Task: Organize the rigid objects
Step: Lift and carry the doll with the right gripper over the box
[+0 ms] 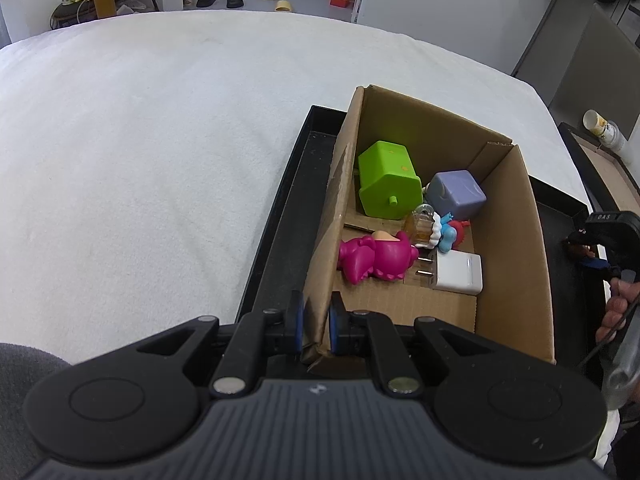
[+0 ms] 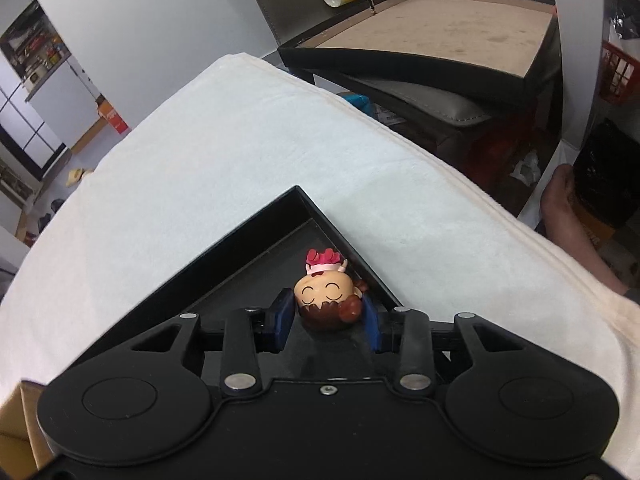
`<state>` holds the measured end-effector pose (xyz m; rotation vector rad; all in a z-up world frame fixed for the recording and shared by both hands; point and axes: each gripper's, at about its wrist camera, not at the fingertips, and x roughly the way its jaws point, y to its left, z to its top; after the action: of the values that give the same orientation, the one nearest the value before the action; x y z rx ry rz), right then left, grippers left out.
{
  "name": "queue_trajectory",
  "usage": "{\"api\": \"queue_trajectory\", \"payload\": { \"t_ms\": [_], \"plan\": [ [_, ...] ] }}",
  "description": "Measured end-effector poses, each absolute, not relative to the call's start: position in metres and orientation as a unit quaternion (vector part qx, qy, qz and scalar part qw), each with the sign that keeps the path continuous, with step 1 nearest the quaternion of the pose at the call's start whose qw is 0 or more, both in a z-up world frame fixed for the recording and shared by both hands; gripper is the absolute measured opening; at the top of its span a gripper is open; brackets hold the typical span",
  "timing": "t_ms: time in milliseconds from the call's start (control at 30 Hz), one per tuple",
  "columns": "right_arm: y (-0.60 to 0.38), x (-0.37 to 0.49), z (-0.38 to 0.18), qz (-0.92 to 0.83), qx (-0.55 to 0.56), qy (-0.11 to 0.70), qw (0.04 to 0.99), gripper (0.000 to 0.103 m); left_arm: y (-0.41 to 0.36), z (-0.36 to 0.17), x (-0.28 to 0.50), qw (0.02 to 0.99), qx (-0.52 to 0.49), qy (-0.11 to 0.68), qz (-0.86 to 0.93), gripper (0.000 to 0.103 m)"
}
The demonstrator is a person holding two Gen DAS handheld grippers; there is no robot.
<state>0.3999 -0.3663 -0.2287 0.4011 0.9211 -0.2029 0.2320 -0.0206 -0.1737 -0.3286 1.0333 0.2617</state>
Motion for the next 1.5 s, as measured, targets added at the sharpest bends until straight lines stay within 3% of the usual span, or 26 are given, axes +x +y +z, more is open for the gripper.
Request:
{"api": "queue_trajectory", "payload": {
  "t_ms": [1500],
  "plan": [
    [-0.312, 0.302, -0.146, 0.063, 0.155, 0.437, 0.884, 0.036, -0.019, -0.172, 0.23, 0.849, -0.161, 0.487, 0.123, 0.011]
  ]
}}
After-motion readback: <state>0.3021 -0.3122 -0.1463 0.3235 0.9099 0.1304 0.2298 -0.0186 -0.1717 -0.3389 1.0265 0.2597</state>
